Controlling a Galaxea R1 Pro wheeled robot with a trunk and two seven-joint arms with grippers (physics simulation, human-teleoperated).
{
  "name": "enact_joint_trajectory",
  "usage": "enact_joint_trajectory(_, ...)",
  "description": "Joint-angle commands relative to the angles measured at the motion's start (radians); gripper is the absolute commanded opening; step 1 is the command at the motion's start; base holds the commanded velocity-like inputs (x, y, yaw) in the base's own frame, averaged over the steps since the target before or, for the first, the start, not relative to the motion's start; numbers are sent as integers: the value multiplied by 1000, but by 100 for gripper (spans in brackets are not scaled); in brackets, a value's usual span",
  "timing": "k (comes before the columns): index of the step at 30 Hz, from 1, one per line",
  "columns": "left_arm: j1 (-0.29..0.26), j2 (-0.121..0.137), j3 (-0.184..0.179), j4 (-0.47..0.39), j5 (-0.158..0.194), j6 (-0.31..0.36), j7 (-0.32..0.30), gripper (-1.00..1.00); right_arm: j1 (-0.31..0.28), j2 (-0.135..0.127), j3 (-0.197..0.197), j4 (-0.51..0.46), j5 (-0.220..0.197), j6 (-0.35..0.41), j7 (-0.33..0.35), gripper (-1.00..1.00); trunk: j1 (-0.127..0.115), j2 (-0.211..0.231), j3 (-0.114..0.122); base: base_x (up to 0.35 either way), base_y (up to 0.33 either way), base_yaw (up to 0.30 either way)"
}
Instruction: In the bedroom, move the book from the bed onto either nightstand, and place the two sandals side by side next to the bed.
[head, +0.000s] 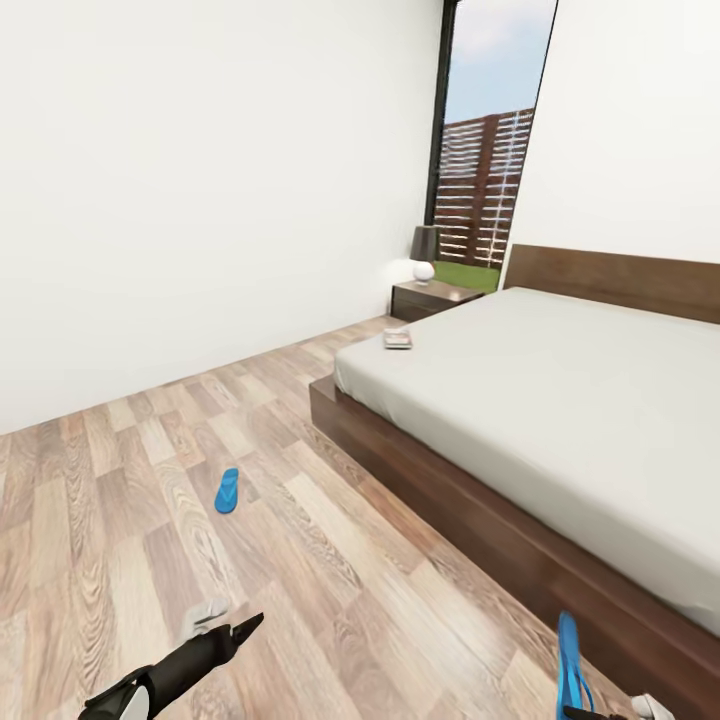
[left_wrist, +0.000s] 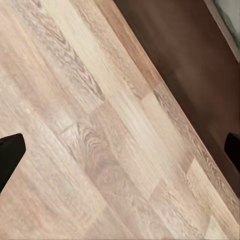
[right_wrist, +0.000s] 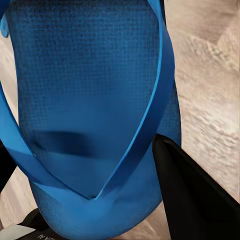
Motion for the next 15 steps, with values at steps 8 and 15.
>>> enact_joint_trajectory(8,-1,0,3,0,9,10,-4,100,0,0,-4,-1,-4,12,1,-100,0,0,-1,217,-37,160)
enact_joint_trajectory(15,0,0,3,1,9,10,-4,100,-1,0,-4,0,-4,12,1,-100,0,0,-1,20,-2,285)
